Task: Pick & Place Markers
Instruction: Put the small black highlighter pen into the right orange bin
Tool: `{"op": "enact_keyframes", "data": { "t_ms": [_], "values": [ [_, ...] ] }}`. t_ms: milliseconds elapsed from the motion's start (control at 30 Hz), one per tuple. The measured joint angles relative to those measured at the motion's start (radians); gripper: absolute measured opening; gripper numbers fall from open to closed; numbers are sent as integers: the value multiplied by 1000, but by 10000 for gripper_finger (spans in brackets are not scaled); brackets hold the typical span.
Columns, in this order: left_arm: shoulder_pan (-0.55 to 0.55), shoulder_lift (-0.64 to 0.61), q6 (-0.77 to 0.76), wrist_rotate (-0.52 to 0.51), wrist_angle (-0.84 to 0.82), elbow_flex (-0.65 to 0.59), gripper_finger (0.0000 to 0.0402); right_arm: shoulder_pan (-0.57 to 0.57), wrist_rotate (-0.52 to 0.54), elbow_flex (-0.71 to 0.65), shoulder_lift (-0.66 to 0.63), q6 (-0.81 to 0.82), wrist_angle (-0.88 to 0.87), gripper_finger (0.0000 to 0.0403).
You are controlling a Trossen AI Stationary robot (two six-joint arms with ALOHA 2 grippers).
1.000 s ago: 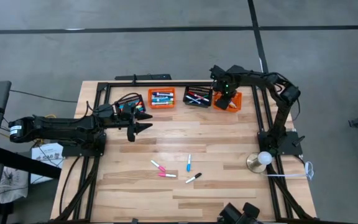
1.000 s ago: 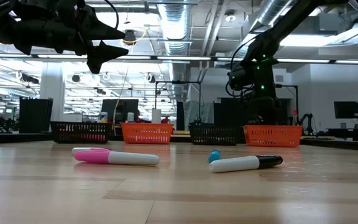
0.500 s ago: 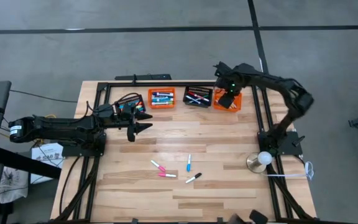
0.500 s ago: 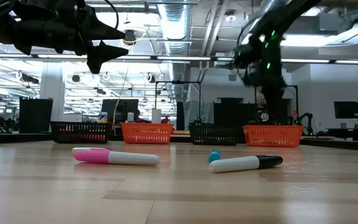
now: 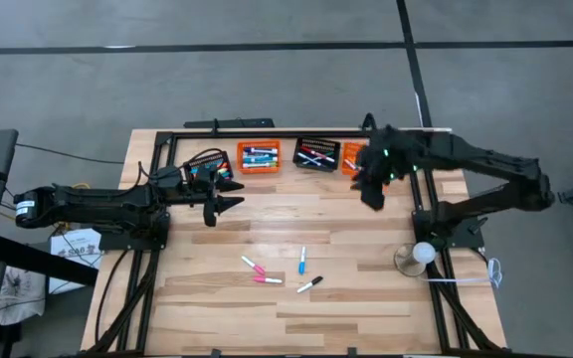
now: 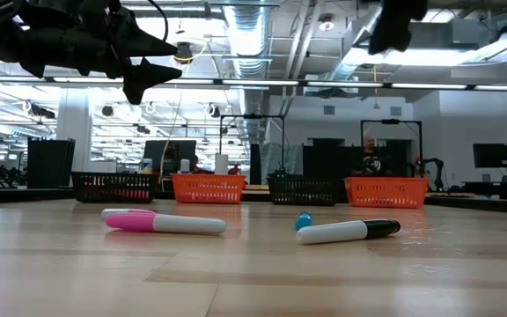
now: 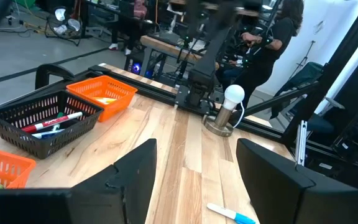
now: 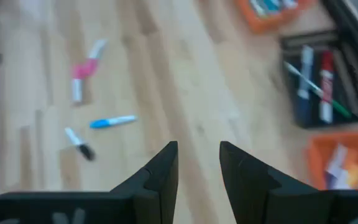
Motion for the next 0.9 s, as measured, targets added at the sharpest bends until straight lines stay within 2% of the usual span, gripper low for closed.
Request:
{"op": "enact_keyframes", "data": {
  "t_ms": [133, 300, 633, 900],
  "values": [
    [0, 0, 0, 0, 0, 0, 220, 167, 63, 0, -12, 85, 55, 107],
    [0, 0, 0, 0, 0, 0, 220, 293, 134, 0, 7, 129, 129, 107],
    [0, 0, 0, 0, 10, 0, 220, 384, 137, 0, 98, 111, 211, 107],
    [0, 0, 0, 0, 16, 0, 220, 433, 42, 0, 262, 6, 211, 107]
  ]
}}
